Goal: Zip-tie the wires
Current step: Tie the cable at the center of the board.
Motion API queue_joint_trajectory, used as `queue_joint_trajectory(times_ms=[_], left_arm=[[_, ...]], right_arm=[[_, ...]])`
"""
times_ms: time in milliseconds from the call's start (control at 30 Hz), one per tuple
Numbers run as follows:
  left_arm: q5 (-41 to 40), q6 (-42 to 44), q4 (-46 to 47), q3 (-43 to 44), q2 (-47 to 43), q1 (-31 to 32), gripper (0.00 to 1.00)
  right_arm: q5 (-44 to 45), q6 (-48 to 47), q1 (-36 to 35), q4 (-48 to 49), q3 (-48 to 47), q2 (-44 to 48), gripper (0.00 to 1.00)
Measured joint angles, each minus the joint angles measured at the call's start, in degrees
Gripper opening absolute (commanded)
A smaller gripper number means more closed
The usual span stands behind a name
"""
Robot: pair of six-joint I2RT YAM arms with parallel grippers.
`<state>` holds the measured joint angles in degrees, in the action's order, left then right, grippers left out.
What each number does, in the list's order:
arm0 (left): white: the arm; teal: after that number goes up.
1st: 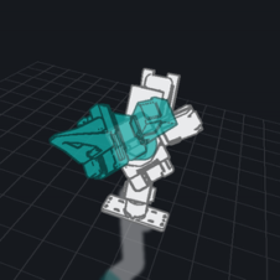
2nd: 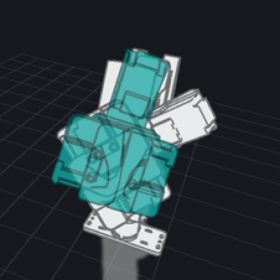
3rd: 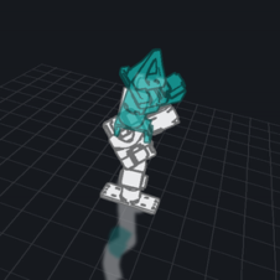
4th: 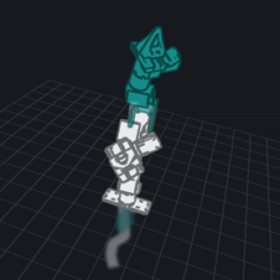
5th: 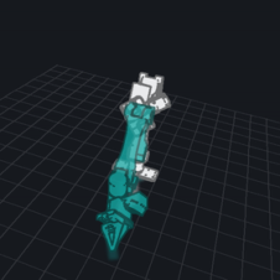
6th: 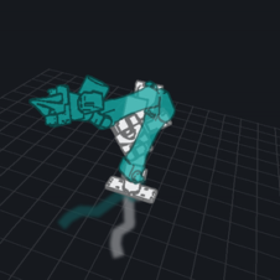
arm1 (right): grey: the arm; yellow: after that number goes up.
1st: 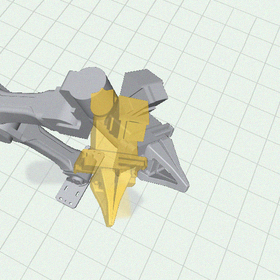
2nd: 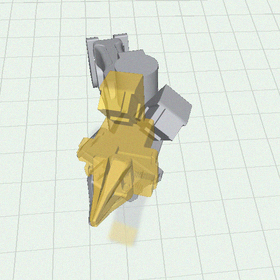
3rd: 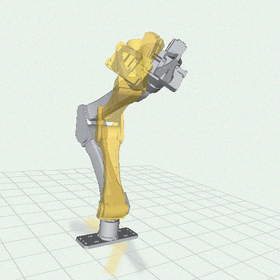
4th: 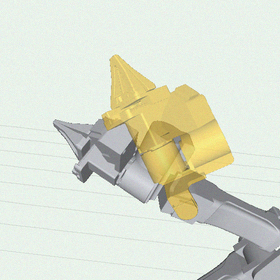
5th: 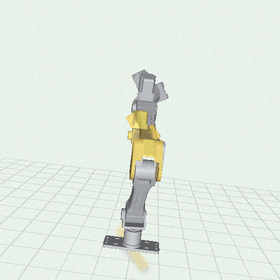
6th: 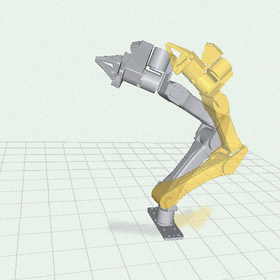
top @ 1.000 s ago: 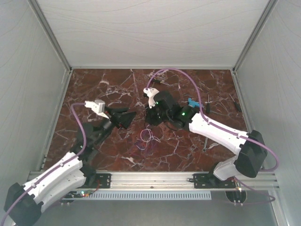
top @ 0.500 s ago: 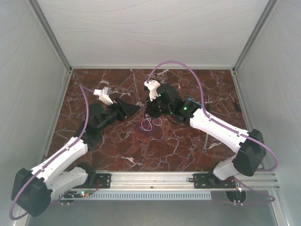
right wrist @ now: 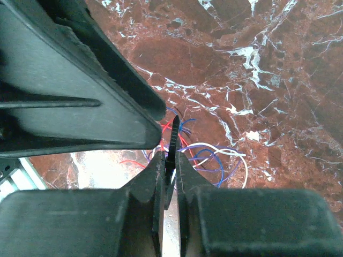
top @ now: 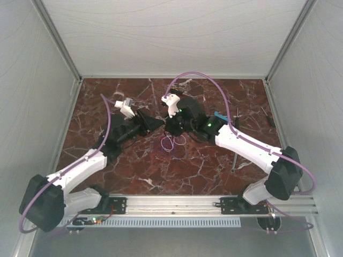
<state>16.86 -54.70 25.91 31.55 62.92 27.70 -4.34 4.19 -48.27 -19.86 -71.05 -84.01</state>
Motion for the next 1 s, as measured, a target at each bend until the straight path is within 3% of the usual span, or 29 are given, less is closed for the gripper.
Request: queue_joint_trajectory(times_ms=[533,667,1000], left_arm=[[3.02,-2.45,5.4,0.0,6.34,0.0,0.2],[3.54,-2.8,6.16,0.0,7.02,0.11,0.0],[3.98,-1.2,4.74,1.55,7.78,0.15,0.0]], right_arm=[[0.04,-1.4,-0.48,0.46,0.04,0.0,0.0],[0.04,-1.53,-0.48,0.46,0.04,-0.04,0.0],[0.5,-1.57,-0.48,0.5,0.07,-0.42,0.0]])
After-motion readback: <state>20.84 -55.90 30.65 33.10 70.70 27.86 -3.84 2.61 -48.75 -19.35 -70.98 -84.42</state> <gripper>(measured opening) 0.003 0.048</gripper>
